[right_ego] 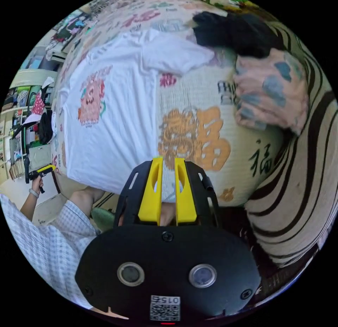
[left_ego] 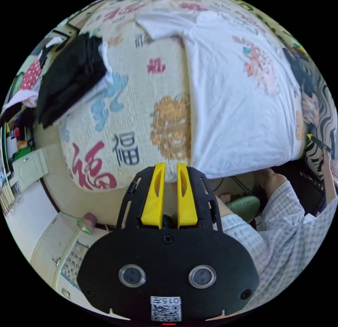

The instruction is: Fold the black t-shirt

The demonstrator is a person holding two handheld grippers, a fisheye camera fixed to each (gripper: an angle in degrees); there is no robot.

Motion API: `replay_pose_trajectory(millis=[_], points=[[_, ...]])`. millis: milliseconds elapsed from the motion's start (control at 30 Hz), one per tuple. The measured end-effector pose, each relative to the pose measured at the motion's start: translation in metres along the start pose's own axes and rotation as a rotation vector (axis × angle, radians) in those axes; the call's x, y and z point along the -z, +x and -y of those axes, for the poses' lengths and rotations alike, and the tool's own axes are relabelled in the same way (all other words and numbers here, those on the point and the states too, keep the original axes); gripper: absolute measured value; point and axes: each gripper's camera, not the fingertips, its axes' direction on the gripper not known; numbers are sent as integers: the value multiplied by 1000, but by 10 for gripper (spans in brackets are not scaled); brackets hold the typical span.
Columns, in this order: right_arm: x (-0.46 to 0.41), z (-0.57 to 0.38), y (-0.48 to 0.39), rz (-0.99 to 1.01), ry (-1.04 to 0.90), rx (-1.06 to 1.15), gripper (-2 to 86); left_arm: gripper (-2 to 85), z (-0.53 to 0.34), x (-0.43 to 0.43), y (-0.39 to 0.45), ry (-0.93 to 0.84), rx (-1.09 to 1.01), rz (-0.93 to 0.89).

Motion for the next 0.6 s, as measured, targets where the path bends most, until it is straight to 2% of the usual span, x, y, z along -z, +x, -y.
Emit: replay_pose_trajectory(millis=[167, 233, 367, 467, 600], points=[[62, 58, -9, 2, 180, 140, 66, 79, 127, 51, 70, 316, -222, -37], [84, 93, -13, -7, 234, 174, 67, 79, 177, 58, 99, 374, -303, -69], [94, 139, -2, -30, 208, 135, 70, 73, 282, 53, 174, 419, -431, -97], [101, 173, -6, -49, 186, 162, 71, 71, 343, 42, 212, 453, -384, 54], [122, 222, -29, -56, 201, 268, 79, 74, 408, 27, 214, 466, -242, 58]])
